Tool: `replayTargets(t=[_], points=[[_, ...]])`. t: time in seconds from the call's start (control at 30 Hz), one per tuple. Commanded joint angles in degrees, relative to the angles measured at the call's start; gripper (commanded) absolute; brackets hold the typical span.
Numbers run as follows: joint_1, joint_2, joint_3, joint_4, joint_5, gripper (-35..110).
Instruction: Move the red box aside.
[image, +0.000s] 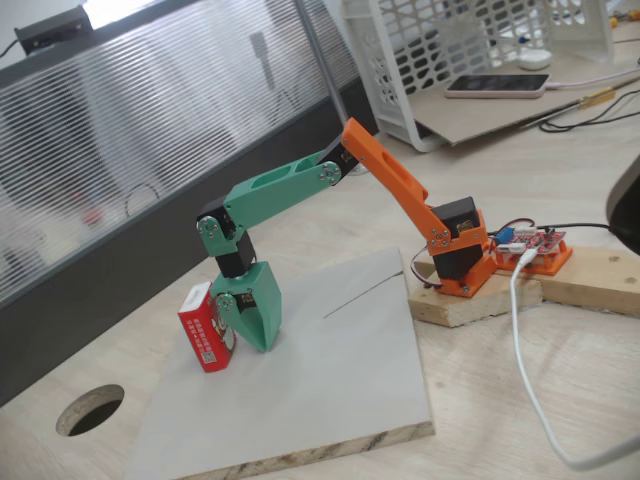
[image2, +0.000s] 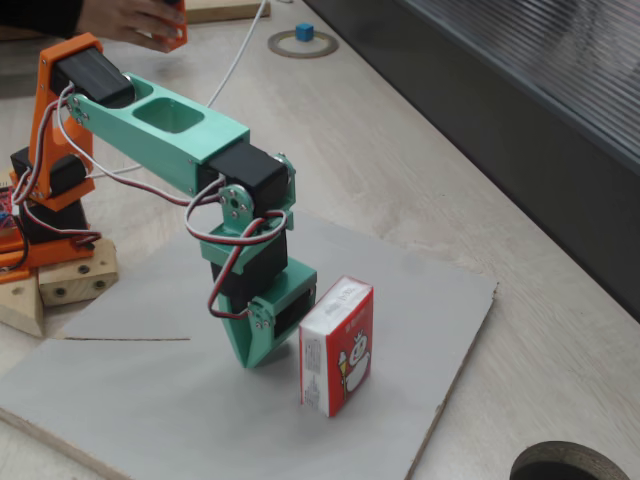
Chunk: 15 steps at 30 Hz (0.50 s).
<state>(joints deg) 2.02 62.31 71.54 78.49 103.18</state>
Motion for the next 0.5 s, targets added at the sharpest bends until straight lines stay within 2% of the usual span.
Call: replayTargets(t=[0.0,0.47], points=[[0.09,2.20,-1.23,0.44,0.79,4],[-0.18,2.02,-1.23,0.44,0.79,4]])
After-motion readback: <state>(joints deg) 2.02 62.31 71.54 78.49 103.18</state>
